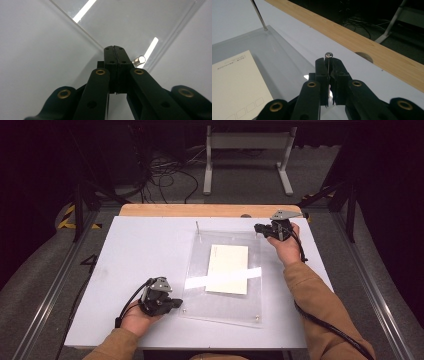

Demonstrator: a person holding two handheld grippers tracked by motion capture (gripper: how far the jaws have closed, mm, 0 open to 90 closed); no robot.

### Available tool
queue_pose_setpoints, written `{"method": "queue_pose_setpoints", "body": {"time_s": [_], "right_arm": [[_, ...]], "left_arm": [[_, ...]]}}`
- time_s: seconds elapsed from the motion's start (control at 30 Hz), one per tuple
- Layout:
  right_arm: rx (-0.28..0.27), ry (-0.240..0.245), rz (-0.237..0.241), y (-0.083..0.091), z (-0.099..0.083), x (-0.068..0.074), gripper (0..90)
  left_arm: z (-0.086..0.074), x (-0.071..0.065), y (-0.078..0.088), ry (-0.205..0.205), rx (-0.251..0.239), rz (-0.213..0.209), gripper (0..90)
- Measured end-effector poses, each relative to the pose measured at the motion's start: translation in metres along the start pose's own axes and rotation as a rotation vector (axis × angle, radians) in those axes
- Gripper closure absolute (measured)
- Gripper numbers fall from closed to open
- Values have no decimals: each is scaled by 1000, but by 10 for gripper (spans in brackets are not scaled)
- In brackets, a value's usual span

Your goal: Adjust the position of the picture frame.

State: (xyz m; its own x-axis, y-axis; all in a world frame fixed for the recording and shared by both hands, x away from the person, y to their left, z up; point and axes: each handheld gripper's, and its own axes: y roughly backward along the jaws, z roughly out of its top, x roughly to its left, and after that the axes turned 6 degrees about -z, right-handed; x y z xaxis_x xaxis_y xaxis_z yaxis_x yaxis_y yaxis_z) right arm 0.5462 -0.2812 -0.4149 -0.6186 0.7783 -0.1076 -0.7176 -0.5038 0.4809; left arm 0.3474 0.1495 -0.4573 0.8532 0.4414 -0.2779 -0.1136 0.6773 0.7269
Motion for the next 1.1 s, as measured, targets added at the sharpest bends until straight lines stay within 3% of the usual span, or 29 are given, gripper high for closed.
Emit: {"method": "queue_pose_setpoints", "body": {"time_s": [0.3, 0.37, 0.67, 0.93, 1.1], "right_arm": [[-12, -21, 56, 2, -12, 5, 841], [-10, -12, 76, 3, -13, 7, 841], [-1, -14, 138, 10, -23, 12, 838], [3, -27, 172, 13, -34, 17, 836], [-6, -47, 175, 13, -41, 17, 837]], "left_arm": [[-4, -12, 0, 0, 19, -36, 895], [-5, -17, 0, -23, 34, -48, 895], [-11, -30, 0, -60, 64, -103, 893], [-10, -42, 0, -127, 125, -142, 888], [-9, -43, 0, -134, 132, -155, 886]]}}
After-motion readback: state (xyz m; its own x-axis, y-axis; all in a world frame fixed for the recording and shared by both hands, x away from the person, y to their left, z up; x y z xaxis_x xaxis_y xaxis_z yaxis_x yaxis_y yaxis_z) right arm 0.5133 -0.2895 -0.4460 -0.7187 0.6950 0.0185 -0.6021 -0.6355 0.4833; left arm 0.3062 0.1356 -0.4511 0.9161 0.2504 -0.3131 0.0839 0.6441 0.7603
